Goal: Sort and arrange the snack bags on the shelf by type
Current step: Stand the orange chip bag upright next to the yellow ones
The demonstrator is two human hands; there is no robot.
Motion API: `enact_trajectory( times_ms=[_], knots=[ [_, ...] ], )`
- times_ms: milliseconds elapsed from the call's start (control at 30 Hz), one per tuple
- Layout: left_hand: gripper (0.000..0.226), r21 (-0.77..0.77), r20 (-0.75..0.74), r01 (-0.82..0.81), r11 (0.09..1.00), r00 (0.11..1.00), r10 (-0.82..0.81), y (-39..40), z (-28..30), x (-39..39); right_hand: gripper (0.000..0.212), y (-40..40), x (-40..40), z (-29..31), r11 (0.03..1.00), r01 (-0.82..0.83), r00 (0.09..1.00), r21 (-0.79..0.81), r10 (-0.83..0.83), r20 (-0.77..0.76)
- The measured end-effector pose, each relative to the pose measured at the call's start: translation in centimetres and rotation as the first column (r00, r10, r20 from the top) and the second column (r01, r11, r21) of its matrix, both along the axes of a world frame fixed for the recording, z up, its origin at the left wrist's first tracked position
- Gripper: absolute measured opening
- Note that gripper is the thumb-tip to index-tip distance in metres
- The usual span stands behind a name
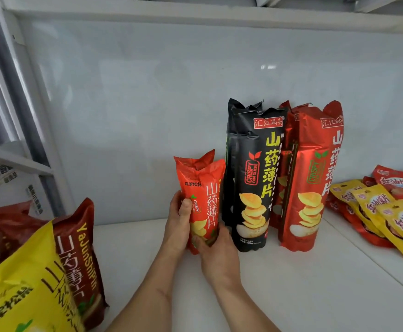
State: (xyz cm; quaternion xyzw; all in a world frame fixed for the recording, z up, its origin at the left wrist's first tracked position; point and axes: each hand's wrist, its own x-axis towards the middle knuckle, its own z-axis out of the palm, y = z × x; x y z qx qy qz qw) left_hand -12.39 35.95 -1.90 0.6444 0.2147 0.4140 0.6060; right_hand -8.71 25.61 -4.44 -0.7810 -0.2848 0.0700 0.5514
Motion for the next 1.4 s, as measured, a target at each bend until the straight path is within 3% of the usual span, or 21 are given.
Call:
enact_trajectory(
  times_ms=[167, 533, 767, 833, 933, 1067, 1167, 1233, 1267, 1400],
  knots=[
    [0.133, 0.032, -0.038, 0.028, 0.999, 0.999, -0.027, 0.9, 0.2, 0.7, 0.064, 1.1, 0.5, 0.1, 0.999, 0.051, 0.999, 0.012, -0.051, 0.013],
    [0.126, -0.011, -0.020, 0.127, 0.992, 0.992, -0.127, 2.2, 0.0, 1.4, 0.070, 1.5, 0.5, -0.3, 0.995, 0.098, 0.994, 0.010, -0.099, 0.056],
    [0.125, -0.026, -0.126, 0.047, 0.999, 0.991, -0.050, 0.7, 0.3, -0.1, 0.082, 1.2, 0.7, -0.3, 0.997, 0.072, 0.997, -0.010, -0.071, 0.040],
    [0.116, -0.002, -0.208, -0.007, 1.000, 0.978, 0.006, -0.8, 0.8, -1.4, 0.088, 0.8, 0.5, -0.4, 0.998, 0.066, 0.997, -0.002, -0.065, 0.035],
    [0.078, 0.135, -0.324, -0.133, 0.982, 0.931, 0.171, -2.7, 1.2, -3.5, 0.081, -0.3, -0.1, -0.5, 0.998, 0.066, 0.997, -0.009, -0.065, 0.048],
    [0.054, 0.467, -0.488, -0.204, 0.860, 0.752, 0.443, -4.9, 1.0, -6.7, 0.053, -2.0, -1.5, -0.5, 0.995, 0.029, 0.992, -0.099, -0.017, 0.122],
    [0.044, 0.718, -0.547, -0.092, 0.690, 0.538, 0.641, -7.0, 1.2, -9.1, 0.039, -3.0, -2.6, -0.3, 0.978, -0.001, 0.975, -0.207, 0.047, 0.217],
    [0.042, 0.825, -0.505, -0.004, 0.565, 0.442, 0.741, -8.0, 0.8, -10.4, 0.037, -3.7, -3.3, -0.2, 0.967, -0.015, 0.951, -0.252, 0.092, 0.295],
    [0.041, 0.867, -0.456, 0.019, 0.497, 0.430, 0.779, -8.4, 0.5, -11.2, 0.036, -4.1, -3.7, -0.1, 0.963, -0.023, 0.938, -0.269, 0.114, 0.328],
    [0.029, 0.974, -0.198, 0.009, 0.228, 0.527, 0.827, -9.7, -0.9, -14.0, 0.036, -5.8, -5.1, 0.2, 0.949, -0.064, 0.880, -0.310, 0.200, 0.430]
  ],
)
